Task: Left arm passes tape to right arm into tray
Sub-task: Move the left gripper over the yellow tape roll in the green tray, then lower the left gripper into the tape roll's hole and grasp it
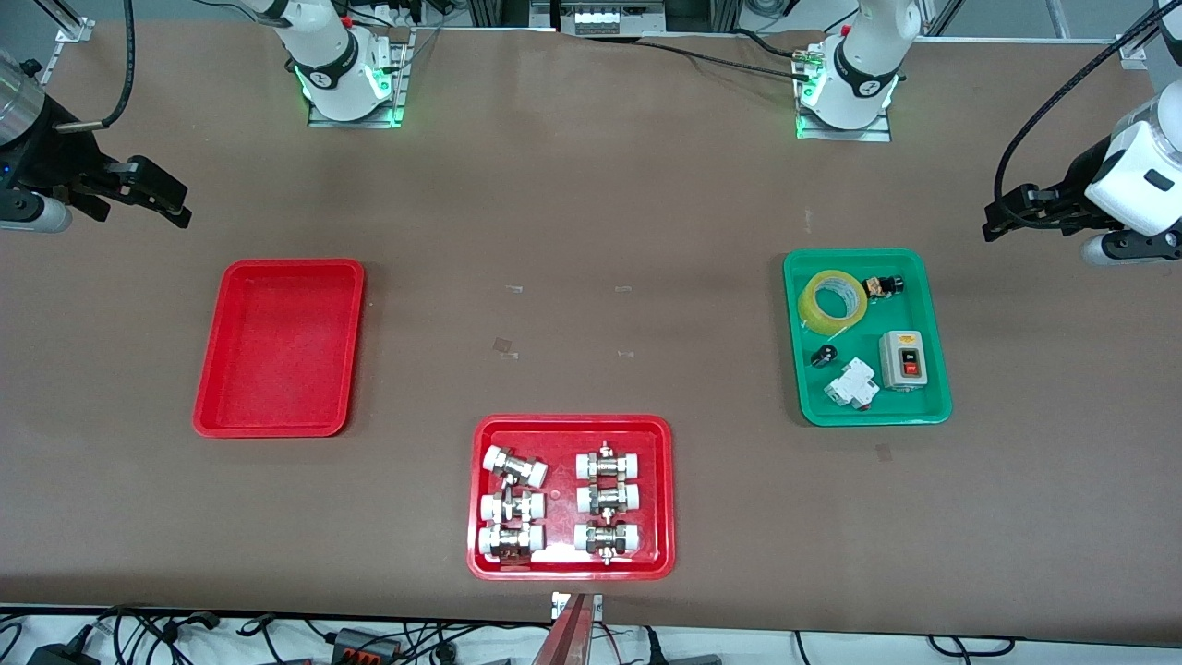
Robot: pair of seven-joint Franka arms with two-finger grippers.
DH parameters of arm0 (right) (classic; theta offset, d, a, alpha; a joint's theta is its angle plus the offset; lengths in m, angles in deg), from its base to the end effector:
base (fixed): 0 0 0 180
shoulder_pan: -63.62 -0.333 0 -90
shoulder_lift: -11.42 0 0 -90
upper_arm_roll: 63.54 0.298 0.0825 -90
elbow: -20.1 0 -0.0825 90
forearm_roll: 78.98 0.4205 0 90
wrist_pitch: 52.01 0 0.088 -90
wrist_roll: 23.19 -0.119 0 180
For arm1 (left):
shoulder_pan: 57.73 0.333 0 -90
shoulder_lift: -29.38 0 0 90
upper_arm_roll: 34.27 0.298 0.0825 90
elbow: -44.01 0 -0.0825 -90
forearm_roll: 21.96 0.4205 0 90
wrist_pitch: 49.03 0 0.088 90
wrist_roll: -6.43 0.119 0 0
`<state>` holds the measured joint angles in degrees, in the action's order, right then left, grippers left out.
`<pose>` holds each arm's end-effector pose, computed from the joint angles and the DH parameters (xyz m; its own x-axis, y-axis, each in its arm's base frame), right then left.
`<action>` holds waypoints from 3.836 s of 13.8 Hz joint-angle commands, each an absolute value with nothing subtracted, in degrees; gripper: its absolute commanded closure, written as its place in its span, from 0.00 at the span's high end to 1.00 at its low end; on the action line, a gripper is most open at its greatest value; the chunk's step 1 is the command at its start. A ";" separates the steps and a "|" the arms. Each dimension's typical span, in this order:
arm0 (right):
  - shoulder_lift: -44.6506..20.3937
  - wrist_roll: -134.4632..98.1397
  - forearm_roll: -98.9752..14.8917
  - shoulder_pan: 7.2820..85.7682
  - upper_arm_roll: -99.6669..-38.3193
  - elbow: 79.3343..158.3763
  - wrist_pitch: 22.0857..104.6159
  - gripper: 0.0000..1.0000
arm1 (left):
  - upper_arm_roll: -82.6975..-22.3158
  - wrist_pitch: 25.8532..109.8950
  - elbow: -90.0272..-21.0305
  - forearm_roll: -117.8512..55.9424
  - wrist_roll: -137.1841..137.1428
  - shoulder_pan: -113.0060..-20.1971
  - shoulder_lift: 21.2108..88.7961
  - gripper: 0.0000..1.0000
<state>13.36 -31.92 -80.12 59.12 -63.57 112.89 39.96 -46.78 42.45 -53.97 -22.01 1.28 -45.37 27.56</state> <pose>0.5828 0.0432 0.5926 0.9970 -0.0736 0.0223 -0.0740 -0.9971 0.0167 0.5781 -0.0030 0.5441 0.9928 0.0879 -0.0815 0.0871 -0.9961 -0.0134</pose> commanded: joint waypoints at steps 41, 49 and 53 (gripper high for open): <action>13.53 -31.19 -80.65 59.05 -63.46 112.73 39.40 1.00 | -48.16 66.73 -75.00 -21.79 -3.94 -47.62 55.22 0.16; 13.45 -31.37 -80.73 58.97 -63.46 112.82 39.40 1.00 | -48.24 49.28 -65.18 -21.26 -3.85 -47.44 51.02 0.01; 13.36 -31.37 -80.65 58.97 -63.46 112.73 39.40 1.00 | -52.18 32.49 -50.08 -21.96 -3.94 -47.62 46.09 0.01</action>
